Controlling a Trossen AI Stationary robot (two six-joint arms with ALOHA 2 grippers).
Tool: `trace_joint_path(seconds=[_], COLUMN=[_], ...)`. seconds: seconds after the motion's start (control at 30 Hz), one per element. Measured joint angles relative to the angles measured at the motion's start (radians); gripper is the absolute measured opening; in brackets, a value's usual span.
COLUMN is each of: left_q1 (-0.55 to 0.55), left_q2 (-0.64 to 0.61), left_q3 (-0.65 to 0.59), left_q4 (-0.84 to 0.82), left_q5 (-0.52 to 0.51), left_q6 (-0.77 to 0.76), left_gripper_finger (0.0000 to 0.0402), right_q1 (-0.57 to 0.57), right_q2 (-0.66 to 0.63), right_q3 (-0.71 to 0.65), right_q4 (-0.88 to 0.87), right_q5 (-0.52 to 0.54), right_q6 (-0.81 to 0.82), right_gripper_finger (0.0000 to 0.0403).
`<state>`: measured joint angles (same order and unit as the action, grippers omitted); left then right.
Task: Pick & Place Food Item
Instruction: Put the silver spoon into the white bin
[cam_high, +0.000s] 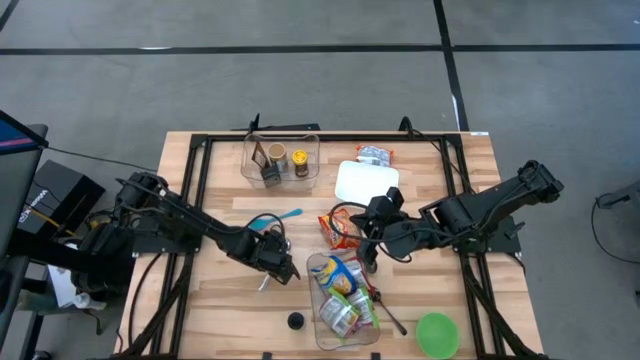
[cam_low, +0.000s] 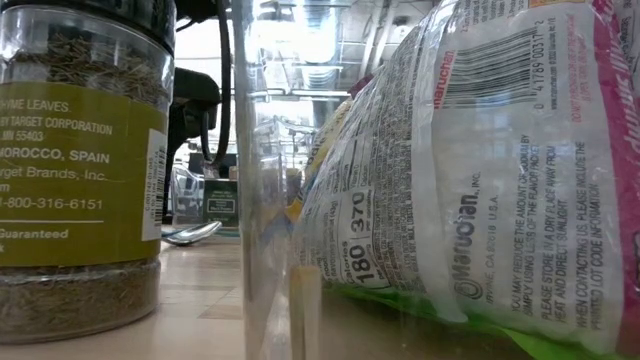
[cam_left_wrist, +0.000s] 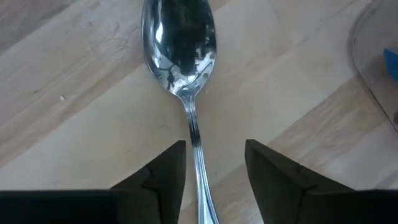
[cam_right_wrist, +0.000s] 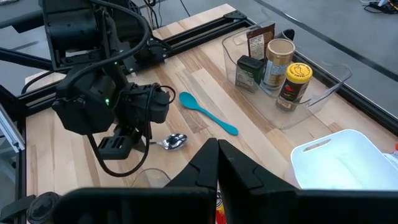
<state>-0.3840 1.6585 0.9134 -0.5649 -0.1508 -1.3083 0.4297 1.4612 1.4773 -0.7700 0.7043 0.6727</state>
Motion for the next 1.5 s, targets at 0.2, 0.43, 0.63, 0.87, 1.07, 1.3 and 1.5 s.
trace_joint_path(seconds=[0.2,0.43,0.63,0.87,1.07,1.3,1.5], left_q1=[0.000,-0.004,-0.005,-0.005,-0.005,-0.005,-0.005], left_q2=[0.000,0.001,0.053,0.076,0.078,0.079,0.080], left_q3=[-0.002,-0.002,-0.002,0.002,0.002,0.001,0.001], left_q4=[-0.024,0.010,0.023,0.016,-0.031,-0.044,-0.073], left_q5=[-0.034,-0.035,0.001,0.001,0.001,0.001,0.001], left_q6=[0.003,0.025,0.025,0.026,0.026,0.048,0.051], left_gripper_finger=[0.0141,0.0115,0.0111,0.0109,0.0084,0.0043,0.0031], right_q1=[0.000,-0.001,-0.001,0.000,0.000,0.000,0.000], right_q2=[0.000,0.000,0.000,0.000,0.000,0.000,0.000], right_q3=[0.000,0.000,0.000,0.000,0.000,0.000,0.000], right_q4=[0.000,0.000,0.000,0.000,0.000,-0.001,-0.001], right_q5=[0.000,0.001,0.001,0.002,0.002,0.002,0.001], right_q6=[0.000,0.000,0.000,0.000,0.000,-0.003,-0.003], right_gripper_finger=[0.0001,0.0001,0.0001,0.0001,0.0001,0.0001,0.0001])
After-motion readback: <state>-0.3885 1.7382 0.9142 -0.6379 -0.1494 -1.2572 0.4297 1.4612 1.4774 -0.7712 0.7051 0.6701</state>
